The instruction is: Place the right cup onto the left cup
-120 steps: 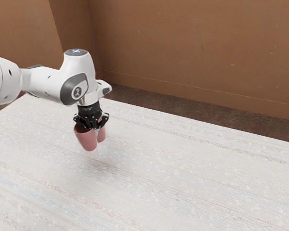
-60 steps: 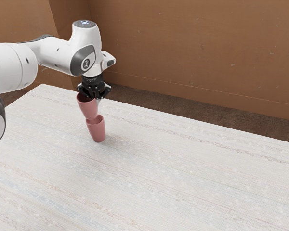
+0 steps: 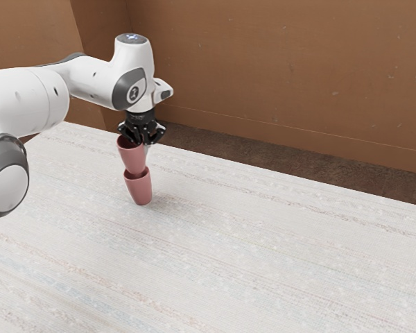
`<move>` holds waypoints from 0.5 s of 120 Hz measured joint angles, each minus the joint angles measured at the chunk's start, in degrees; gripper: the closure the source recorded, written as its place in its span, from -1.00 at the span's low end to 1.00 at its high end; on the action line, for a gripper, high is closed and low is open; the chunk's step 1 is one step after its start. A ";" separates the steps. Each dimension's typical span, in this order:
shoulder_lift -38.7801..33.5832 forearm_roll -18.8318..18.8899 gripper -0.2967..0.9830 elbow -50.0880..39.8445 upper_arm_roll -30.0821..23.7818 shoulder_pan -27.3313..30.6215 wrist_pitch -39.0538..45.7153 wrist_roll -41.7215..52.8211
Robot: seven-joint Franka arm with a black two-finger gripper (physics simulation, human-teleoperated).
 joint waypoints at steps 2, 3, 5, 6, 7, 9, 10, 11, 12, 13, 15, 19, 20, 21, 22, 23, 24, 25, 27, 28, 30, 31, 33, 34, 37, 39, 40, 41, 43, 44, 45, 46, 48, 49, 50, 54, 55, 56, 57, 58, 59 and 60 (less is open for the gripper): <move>0.10 -0.01 0.69 0.03 0.00 0.09 -0.04 0.06; 0.16 -0.01 0.69 0.05 0.00 0.13 -0.06 0.09; 0.34 -0.04 0.69 0.16 0.00 0.21 -0.10 0.16; 0.43 -0.05 0.69 0.20 0.00 0.24 -0.12 0.19; 0.53 -0.06 0.69 0.25 0.00 0.27 -0.13 0.22; 0.69 -0.10 0.69 0.33 0.00 0.33 -0.16 0.29; 0.78 -0.12 0.69 0.36 0.00 0.36 -0.17 0.32; 0.86 -0.14 0.69 0.39 0.00 0.38 -0.18 0.36; 0.94 -0.15 0.69 0.41 0.00 0.40 -0.19 0.39; 1.03 -0.18 0.69 0.43 -0.01 0.41 -0.20 0.42; 1.17 -0.23 0.69 0.46 -0.01 0.43 -0.21 0.49; 1.40 -0.32 0.69 0.50 -0.01 0.46 -0.22 0.61; 1.45 -0.34 0.69 0.51 -0.01 0.47 -0.22 0.64; 1.52 -0.35 0.69 0.51 -0.01 0.47 -0.22 0.67; 1.57 -0.37 0.69 0.52 -0.01 0.47 -0.22 0.70; 1.62 -0.38 0.69 0.52 -0.01 0.48 -0.22 0.73; 1.66 -0.40 0.69 0.53 -0.01 0.48 -0.22 0.76; 1.69 -0.41 0.69 0.53 0.00 0.48 -0.21 0.79; 1.77 -0.43 0.69 0.53 0.00 0.48 -0.21 0.84; 1.80 -0.44 0.69 0.54 0.00 0.48 -0.20 0.87; 1.85 -0.46 0.69 0.54 0.00 0.49 -0.20 0.92; 1.87 -0.47 0.69 0.54 0.00 0.49 -0.19 0.94; 1.90 -0.48 0.69 0.54 0.00 0.49 -0.19 0.99; 1.91 -0.49 0.69 0.54 0.00 0.49 -0.18 1.02; 1.98 -0.56 0.69 0.55 0.00 0.49 -0.17 1.09; 2.05 -0.60 0.69 0.55 0.00 0.49 -0.17 1.13; 2.08 -0.63 0.69 0.55 0.00 0.49 -0.17 1.16; 2.10 -0.65 0.69 0.55 0.00 0.49 -0.16 1.18; 2.13 -0.69 0.69 0.55 0.00 0.49 -0.16 1.23; 2.14 -0.72 0.69 0.55 0.00 0.49 -0.16 1.25; 2.16 -0.76 0.69 0.55 0.00 0.49 -0.15 1.27; 2.17 -0.79 0.69 0.55 0.00 0.49 -0.15 1.29; 2.19 -0.85 0.69 0.55 0.00 0.49 -0.15 1.33; 2.20 -0.88 0.68 0.55 0.00 0.49 -0.15 1.35; 2.21 -0.91 0.68 0.55 0.00 0.49 -0.14 1.38; 2.22 -1.04 0.58 0.55 0.00 0.49 -0.14 1.51; 2.23 -1.07 0.55 0.55 0.00 0.49 -0.13 1.55; 2.23 -1.11 0.53 0.55 0.00 0.49 -0.13 1.60; 2.23 -1.14 0.50 0.55 0.00 0.49 -0.13 1.64; 2.23 -1.18 0.47 0.55 0.00 0.49 -0.13 1.68; 2.24 -1.21 0.44 0.55 0.00 0.49 -0.13 1.72; 2.24 -1.23 0.41 0.55 0.00 0.49 -0.12 1.76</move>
